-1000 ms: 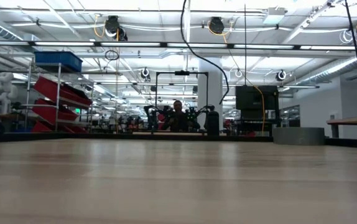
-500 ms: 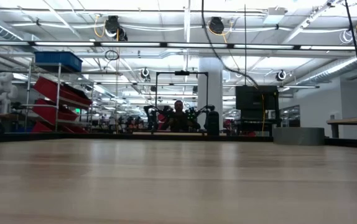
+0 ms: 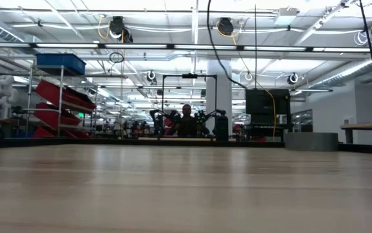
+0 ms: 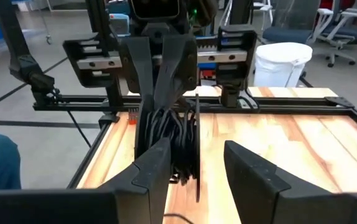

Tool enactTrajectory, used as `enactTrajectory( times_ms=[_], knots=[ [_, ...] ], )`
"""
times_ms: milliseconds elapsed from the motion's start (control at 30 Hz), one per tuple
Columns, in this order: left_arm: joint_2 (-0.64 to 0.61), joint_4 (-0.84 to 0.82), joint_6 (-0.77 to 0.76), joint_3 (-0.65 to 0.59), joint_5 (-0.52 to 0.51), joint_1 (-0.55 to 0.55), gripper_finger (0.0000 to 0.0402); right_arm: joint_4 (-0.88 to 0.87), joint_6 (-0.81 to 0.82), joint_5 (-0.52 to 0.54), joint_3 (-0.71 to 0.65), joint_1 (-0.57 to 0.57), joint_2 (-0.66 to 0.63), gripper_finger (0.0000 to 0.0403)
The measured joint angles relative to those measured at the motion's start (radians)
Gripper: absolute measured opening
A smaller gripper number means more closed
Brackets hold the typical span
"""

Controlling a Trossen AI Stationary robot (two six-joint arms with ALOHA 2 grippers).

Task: Coil cords
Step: Coil the black wire onto the spool

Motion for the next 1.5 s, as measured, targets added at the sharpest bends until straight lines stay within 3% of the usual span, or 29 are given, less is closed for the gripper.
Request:
enactTrajectory(
  times_ms=[267, 533, 733, 1100, 1500],
  knots=[
    [0.0, -0.003, 0.0, 0.0, 0.024, 0.009, 0.0001, 0.005, 0.007, -0.037, 0.0, -0.01, 0.009, 0.0113],
    [0.0, 0.005, 0.0, 0.0, 0.024, 0.009, 0.0001, 0.001, 0.006, -0.035, 0.0, -0.011, 0.009, 0.0008],
    [0.0, 0.011, 0.0, 0.0, 0.024, 0.008, 0.0018, -0.002, 0.022, -0.056, 0.0, -0.011, 0.009, 0.0003],
    [-0.003, 0.063, 0.002, 0.0, -0.009, 0.006, 0.0088, -0.002, 0.026, -0.064, 0.0, -0.01, 0.009, 0.0001],
    [-0.053, -0.001, 0.026, 0.002, -0.045, -0.031, 0.0094, -0.025, 0.037, -0.063, 0.0, 0.012, -0.047, 0.0]
  ],
)
